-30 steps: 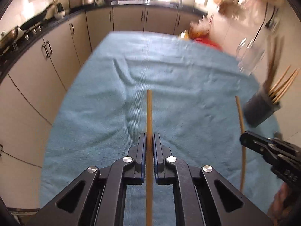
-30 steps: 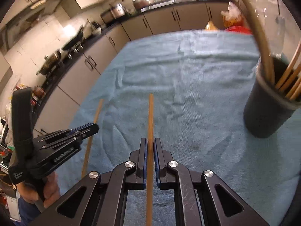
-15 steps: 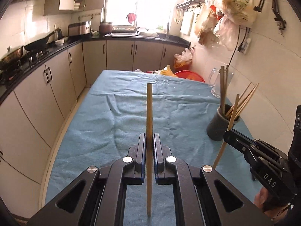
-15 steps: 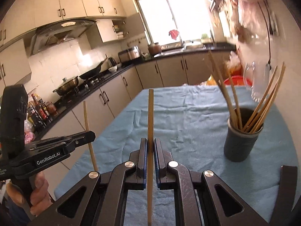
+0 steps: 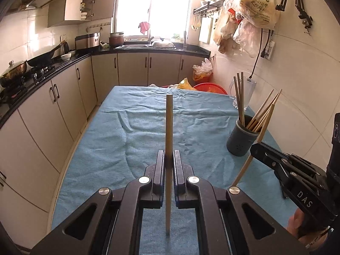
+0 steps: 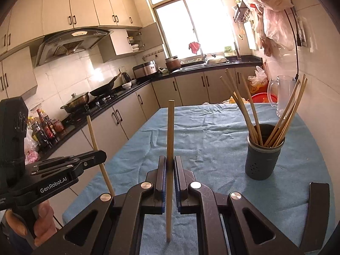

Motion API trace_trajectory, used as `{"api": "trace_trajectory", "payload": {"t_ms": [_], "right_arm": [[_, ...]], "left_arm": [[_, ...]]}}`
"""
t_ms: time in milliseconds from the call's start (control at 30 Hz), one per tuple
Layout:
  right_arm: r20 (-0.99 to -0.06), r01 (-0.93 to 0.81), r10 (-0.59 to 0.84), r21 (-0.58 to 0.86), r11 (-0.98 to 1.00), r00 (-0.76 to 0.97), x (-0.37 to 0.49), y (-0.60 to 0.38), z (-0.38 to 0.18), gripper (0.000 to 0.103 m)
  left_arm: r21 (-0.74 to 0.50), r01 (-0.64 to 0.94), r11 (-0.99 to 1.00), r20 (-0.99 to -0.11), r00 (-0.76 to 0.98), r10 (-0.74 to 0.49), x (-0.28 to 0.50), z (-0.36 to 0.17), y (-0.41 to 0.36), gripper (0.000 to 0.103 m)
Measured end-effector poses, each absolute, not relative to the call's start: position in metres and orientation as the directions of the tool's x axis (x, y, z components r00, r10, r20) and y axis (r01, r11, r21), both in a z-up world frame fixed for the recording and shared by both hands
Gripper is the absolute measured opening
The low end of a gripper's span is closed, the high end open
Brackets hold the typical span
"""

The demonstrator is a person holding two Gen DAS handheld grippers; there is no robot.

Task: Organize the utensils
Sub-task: 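Lift both held chopsticks upright and carry them toward the holder cup, then lower both chopsticks into the grey holder cup and open both tools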

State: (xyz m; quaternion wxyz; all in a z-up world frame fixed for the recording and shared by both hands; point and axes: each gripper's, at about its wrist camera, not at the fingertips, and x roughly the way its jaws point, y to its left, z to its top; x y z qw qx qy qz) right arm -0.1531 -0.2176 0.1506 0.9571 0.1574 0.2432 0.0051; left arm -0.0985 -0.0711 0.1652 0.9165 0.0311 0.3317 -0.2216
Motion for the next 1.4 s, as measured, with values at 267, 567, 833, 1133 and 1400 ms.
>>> {"api": "trace_trajectory", "payload": {"t_ms": [267,567,833,1133,1400], "right_arm": [[-0.466,0.072,0.084,0.307,0.949,0.881,-0.157,-0.221,0.150,0.007],[-0.465,0.073,0.086,0.313,0.947,0.881,-0.161,-0.223,0.152,0.007],[-0.453,0.081,0.081,0.327,0.941,0.888,-0.166,-0.227,0.155,0.007],[-0.426,0.111,0.051,0.347,0.931,0.903,-0.180,-0.247,0.160,0.007],[-0.368,0.199,-0.047,0.388,0.900,0.929,-0.210,-0.294,0.177,0.007]], "left_arm": [[-0.079,0.427,0.901,-0.616,0.690,-0.381,-0.103,0.166,-0.071,0.006],[-0.086,0.424,0.901,-0.611,0.692,-0.384,-0.105,0.169,-0.069,0.006],[-0.082,0.431,0.899,-0.604,0.696,-0.389,-0.108,0.175,-0.074,0.006],[-0.079,0.448,0.891,-0.603,0.690,-0.401,-0.109,0.181,-0.088,0.006],[-0.109,0.508,0.855,-0.579,0.667,-0.470,-0.111,0.202,-0.114,0.006]]}}
